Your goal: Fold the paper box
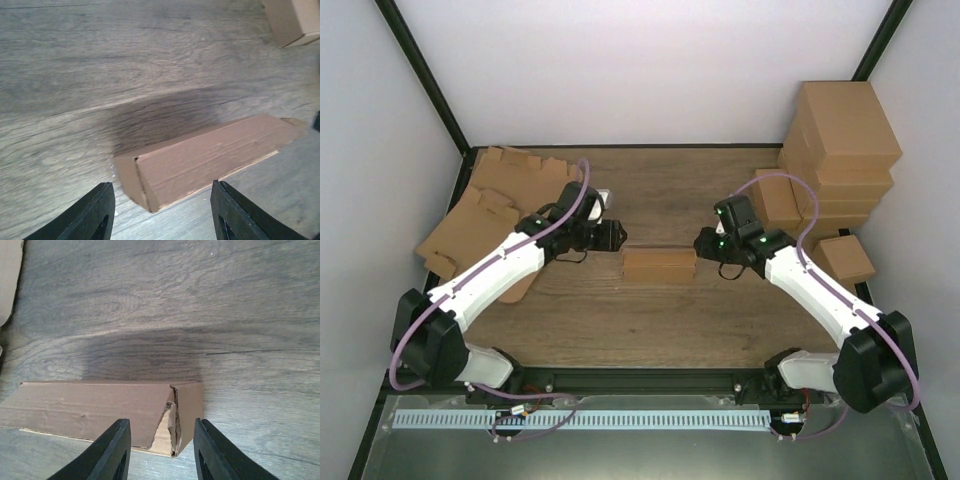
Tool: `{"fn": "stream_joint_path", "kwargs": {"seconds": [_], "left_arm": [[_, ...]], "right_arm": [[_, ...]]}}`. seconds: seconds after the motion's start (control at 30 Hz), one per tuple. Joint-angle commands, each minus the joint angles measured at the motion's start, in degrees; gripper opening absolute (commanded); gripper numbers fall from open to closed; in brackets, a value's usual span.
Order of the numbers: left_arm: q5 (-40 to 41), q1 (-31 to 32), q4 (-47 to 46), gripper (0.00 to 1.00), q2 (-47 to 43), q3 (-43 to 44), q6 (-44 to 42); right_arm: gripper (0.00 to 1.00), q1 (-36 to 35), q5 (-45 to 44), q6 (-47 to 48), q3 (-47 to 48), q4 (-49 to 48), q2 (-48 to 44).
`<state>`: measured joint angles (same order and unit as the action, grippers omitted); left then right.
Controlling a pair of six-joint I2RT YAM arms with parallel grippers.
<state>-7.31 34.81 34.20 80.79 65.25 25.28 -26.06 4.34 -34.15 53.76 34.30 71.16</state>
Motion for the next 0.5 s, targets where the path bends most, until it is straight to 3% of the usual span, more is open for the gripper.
{"fn": "stream_joint_path", "kwargs": {"seconds": [0.0,0.1,0.23,0.47], "left_arm": [[-9.6,-1.73,-5.17,0.55,1.78,-0.77,0.2],[-11.65,-2.47,-7.68,0.53,2.3,-2.61,1.17],[-13.41,-3.06,-9.39,0.38,3.36,-4.48,1.72],[-14.04,-3.08,-10.42,0.34,4.08,-6.55,1.99]], "right_arm": [[0.37,0.45,3.28,0.54,2.4,-1.82,1.17],[0.37,0.9,4.56,-0.39,1.66,-4.04,1.06],[0.37,1.06,4.65,-0.24,1.49,-4.07,2.79],[0.34,1.09,6.27,-0.19,-0.35,-5.02,3.48]]}}
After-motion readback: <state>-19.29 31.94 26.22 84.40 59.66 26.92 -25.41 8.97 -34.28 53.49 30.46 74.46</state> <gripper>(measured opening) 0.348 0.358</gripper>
